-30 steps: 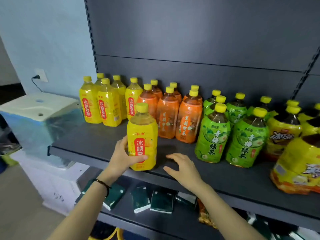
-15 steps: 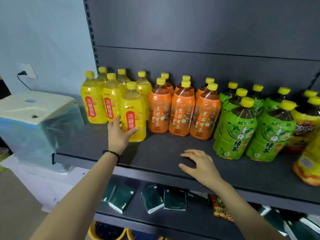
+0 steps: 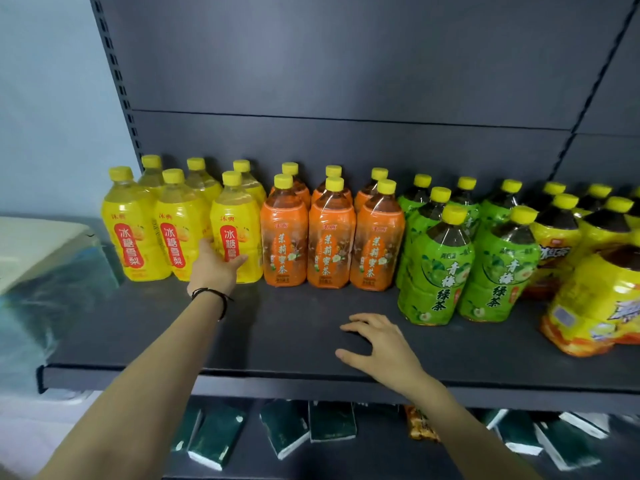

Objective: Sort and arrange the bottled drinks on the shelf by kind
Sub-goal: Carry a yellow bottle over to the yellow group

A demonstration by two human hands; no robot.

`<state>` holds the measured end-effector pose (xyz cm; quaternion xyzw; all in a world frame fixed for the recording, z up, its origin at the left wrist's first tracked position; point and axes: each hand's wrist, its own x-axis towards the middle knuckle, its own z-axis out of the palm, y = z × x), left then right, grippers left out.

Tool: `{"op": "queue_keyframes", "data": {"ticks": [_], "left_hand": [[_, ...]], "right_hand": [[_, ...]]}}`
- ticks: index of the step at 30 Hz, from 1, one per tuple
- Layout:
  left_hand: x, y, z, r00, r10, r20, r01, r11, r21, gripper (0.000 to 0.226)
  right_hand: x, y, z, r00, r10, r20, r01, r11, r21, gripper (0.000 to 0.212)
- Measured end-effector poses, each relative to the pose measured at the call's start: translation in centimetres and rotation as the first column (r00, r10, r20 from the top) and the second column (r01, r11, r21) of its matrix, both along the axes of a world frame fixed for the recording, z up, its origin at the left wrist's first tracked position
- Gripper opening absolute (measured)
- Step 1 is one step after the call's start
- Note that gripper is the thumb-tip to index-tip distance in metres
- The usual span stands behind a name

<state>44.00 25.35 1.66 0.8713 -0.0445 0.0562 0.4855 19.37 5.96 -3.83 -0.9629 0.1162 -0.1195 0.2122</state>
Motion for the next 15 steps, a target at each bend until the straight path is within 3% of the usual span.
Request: {"op": "queue_keyframes", "data": {"ticks": [3, 5, 7, 10, 13, 15], "left_hand": [[-0.4, 0.2, -0.5, 1.000, -0.006, 0.009, 0.007, 1.000, -0.020, 0.076], [-1.5, 0.4, -1.2, 1.000, -0.026, -0.008, 0.025, 0.995, -0.092, 0.071], [-3.4, 0.9, -2.4, 0.997, -0.071, 0.010, 0.072, 0.990, -0.119, 0.061], [-6.6, 2.0, -3.9, 0.979, -0.199, 0.036, 0.198, 0.980, 0.026, 0.036], [-9.7, 2.2, -4.1, 0.950, -0.313, 0.004, 0.307, 0.935, 0.179, 0.030], [-12.3, 1.5, -3.6, 0.932, -0.363, 0.003, 0.356, 0.915, 0.192, 0.032]], "right_hand": [[-0.1, 0.2, 0.1, 1.000, 0.007, -0.011, -0.007, 1.000, 0.023, 0.066], [-0.1, -0.1, 0.1, 1.000, -0.004, 0.018, 0.002, 0.995, 0.096, 0.047], [-0.3, -0.3, 0.3, 0.994, -0.063, 0.086, 0.035, 0.956, 0.290, 0.029], [-1.1, -1.0, 1.1, 0.972, -0.176, 0.156, 0.072, 0.854, 0.516, 0.019], [-3.3, -1.9, 2.0, 0.970, -0.180, 0.161, 0.063, 0.832, 0.551, 0.018], [-5.6, -2.9, 2.5, 0.971, -0.185, 0.153, 0.067, 0.820, 0.568, 0.021]]}}
